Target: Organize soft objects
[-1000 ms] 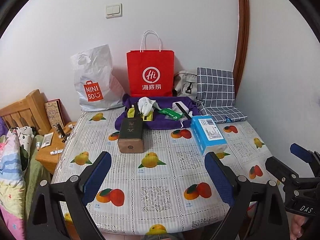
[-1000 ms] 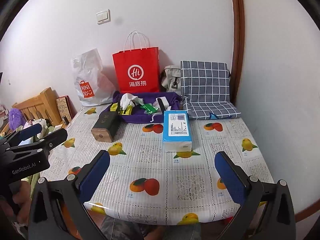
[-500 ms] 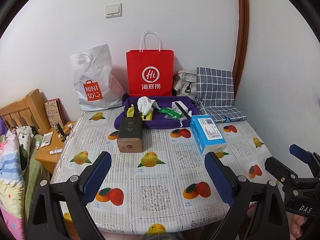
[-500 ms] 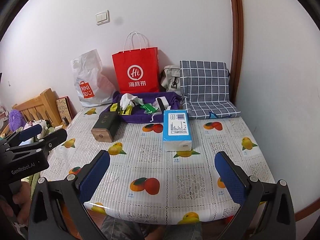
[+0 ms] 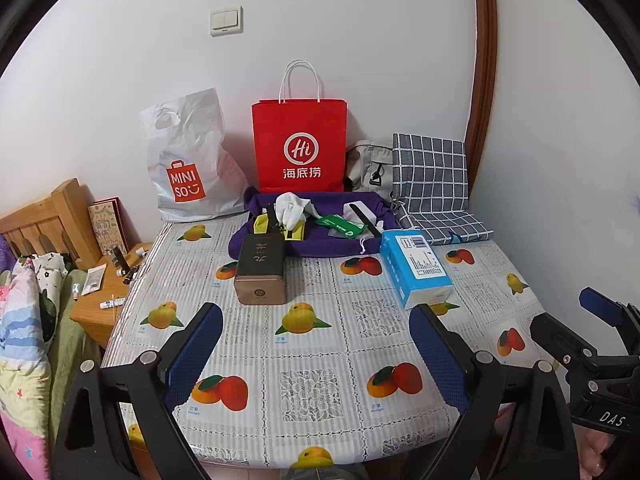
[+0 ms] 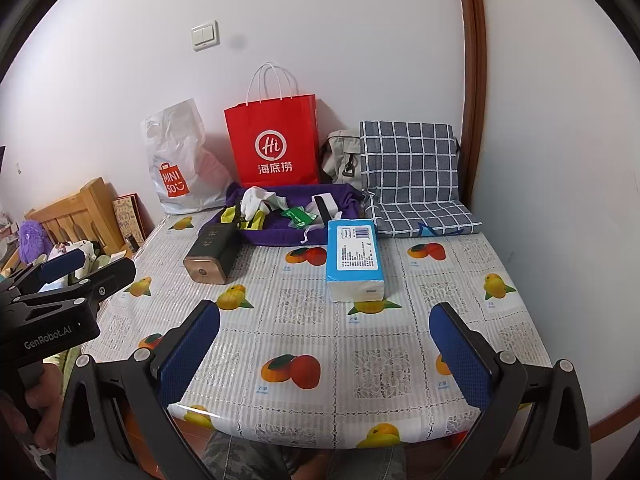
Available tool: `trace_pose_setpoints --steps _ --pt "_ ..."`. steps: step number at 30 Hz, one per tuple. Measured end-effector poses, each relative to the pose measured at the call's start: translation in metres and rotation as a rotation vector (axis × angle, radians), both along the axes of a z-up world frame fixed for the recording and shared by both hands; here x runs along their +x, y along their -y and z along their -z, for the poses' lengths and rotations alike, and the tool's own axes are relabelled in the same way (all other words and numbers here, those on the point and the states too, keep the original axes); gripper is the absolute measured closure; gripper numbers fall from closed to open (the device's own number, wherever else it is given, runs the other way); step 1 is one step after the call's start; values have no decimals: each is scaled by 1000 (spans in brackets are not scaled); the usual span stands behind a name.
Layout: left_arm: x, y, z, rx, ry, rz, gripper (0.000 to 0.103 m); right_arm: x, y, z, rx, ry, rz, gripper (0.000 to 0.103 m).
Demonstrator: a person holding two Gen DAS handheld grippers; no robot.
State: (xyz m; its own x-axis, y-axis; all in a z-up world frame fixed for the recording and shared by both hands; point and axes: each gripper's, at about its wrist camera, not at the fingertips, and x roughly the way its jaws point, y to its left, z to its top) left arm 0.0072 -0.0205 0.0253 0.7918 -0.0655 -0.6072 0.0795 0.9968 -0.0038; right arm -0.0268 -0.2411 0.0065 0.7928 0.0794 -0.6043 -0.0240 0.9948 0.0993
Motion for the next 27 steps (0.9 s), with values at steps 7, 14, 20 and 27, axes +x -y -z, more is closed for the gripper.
trace_pose_setpoints --steps 7,14,20,27 --pt "0 -1 0 -1 0 3 8 0 0 0 1 1 1 0" --pt "-1 0 0 2 2 0 8 0 -1 -1 2 3 3 0" --pt "-1 0 0 4 0 0 8 0 -1 -1 2 4 5 0" --pt "-1 0 0 3 0 -2 8 0 -1 -3 4 4 9 0"
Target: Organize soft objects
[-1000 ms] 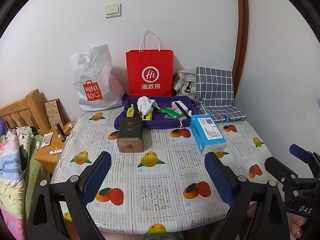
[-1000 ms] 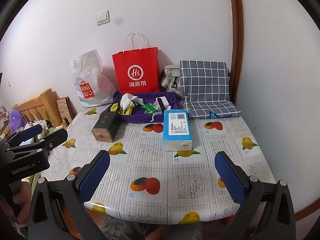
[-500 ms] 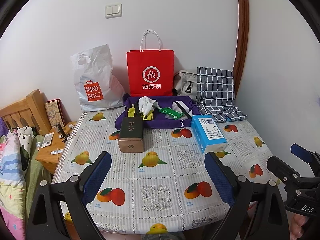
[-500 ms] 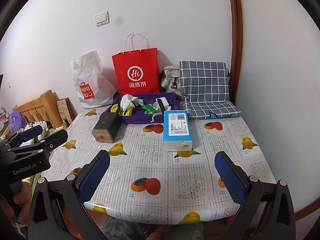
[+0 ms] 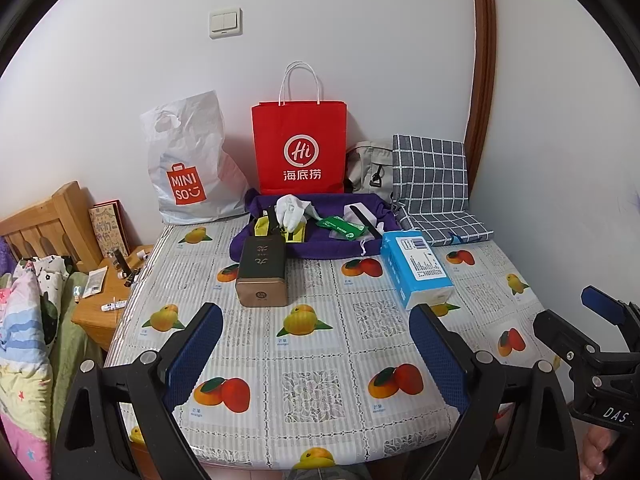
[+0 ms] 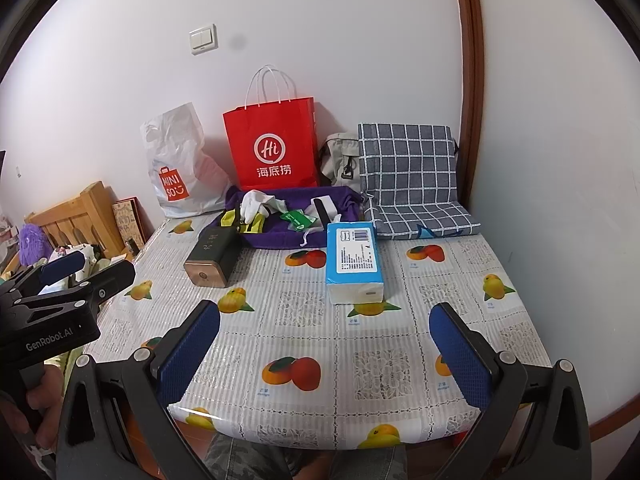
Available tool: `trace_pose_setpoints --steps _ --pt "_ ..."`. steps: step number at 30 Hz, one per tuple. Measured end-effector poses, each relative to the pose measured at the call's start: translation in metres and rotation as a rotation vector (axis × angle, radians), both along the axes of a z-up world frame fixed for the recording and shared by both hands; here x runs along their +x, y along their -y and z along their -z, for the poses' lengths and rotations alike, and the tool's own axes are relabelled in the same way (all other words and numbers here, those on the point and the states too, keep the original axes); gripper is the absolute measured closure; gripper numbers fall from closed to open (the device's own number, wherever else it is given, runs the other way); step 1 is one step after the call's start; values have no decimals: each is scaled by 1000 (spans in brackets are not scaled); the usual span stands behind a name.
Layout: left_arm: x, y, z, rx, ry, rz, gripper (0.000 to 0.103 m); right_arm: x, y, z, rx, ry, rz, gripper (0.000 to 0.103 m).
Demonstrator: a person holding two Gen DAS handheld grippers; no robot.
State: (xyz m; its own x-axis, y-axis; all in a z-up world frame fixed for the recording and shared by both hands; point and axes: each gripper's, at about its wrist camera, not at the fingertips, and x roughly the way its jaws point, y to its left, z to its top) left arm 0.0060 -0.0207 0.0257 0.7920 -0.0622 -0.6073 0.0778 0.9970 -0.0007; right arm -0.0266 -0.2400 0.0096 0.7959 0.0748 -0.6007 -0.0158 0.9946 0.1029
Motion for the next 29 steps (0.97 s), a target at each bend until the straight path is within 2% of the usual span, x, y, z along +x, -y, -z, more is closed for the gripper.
trace_pose_setpoints --steps 29 --pt "2 -5 0 -6 -7 6 8 -1 -1 -2 2 7 -2 0"
